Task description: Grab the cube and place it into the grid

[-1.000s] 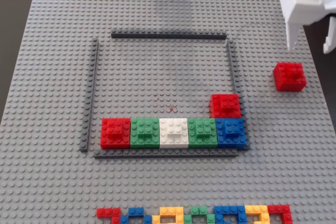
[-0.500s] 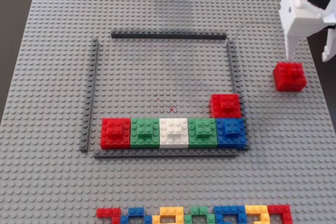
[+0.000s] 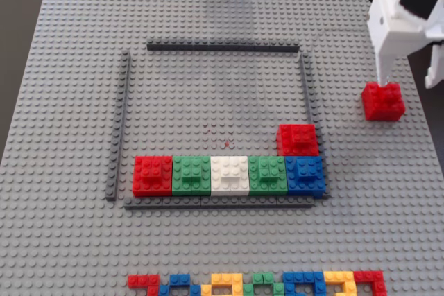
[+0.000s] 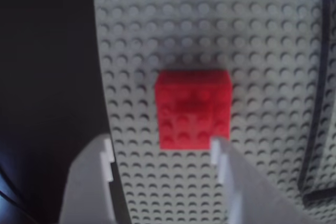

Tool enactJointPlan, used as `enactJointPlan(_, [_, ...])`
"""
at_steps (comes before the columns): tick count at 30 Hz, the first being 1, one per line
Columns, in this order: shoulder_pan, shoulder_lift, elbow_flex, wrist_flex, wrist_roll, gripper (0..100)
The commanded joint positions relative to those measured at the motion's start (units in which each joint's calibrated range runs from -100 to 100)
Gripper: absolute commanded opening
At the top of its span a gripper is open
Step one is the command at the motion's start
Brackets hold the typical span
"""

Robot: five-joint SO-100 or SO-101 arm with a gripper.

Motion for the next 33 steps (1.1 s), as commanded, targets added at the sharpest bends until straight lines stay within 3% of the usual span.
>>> enactJointPlan(1, [0.5, -0.7, -2.7, -0.3, 0.4, 23])
enactJointPlan(33, [1.4, -1.3, -4.7, 1.0, 1.4, 22])
